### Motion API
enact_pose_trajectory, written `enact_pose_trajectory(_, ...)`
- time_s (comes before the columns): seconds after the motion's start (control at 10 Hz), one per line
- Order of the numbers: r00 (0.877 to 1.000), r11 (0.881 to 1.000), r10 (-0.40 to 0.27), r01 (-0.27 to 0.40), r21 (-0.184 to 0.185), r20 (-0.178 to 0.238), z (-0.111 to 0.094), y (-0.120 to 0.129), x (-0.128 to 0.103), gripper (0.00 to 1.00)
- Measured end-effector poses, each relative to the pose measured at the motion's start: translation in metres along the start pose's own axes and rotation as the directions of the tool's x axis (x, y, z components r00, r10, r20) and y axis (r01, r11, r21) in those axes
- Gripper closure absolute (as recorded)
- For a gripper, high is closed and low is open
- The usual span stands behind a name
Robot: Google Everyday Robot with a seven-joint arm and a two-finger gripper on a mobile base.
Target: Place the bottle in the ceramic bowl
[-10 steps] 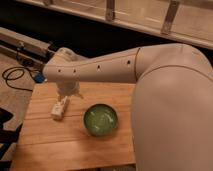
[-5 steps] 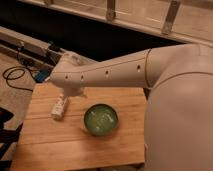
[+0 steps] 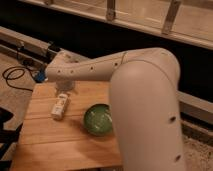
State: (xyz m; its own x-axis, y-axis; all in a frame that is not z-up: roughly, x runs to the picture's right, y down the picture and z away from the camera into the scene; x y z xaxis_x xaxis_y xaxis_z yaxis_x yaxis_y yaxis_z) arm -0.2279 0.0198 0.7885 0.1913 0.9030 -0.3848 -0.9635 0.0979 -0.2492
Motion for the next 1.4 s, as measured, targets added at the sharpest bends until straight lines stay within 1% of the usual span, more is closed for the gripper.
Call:
enact_pose_trajectory(0.1,1.0,0.999,-0.023,0.023,-0.023,-0.007,0.01,0.015,-0.009,0.35)
enact_pose_trajectory(0.2,0.999,0.999,-0.038,0.037,-0.04,-0.013,0.017,0.025,-0.016,0.35)
enact_pose_trajectory(0.5,0.999,0.999,-0.037,0.037,-0.037,-0.012,0.017,0.022,-0.018,0.35)
enact_pose_trajectory(0.6,0.999,0.999,-0.048,0.047,-0.016,-0.021,0.014,0.019,-0.013,0.35)
enact_pose_trajectory(0.7,0.997,0.997,-0.065,0.066,0.029,-0.031,0.011,0.018,-0.008,0.35)
enact_pose_trajectory(0.8,0.996,0.996,-0.074,0.076,0.054,-0.045,0.016,0.022,-0.005,0.35)
enact_pose_trajectory(0.9,0.996,0.997,-0.068,0.071,0.044,-0.063,0.026,0.019,-0.006,0.35)
enact_pose_trajectory(1.0,0.995,0.998,-0.063,0.064,0.018,-0.074,0.034,0.014,-0.006,0.35)
enact_pose_trajectory(1.1,0.995,0.998,-0.061,0.062,0.009,-0.083,0.041,0.011,-0.006,0.35)
enact_pose_trajectory(1.3,0.99,0.998,-0.056,0.054,-0.022,-0.129,0.065,0.016,0.002,0.35)
enact_pose_trajectory(1.4,0.989,0.998,-0.053,0.05,-0.029,-0.139,0.073,0.014,0.003,0.35)
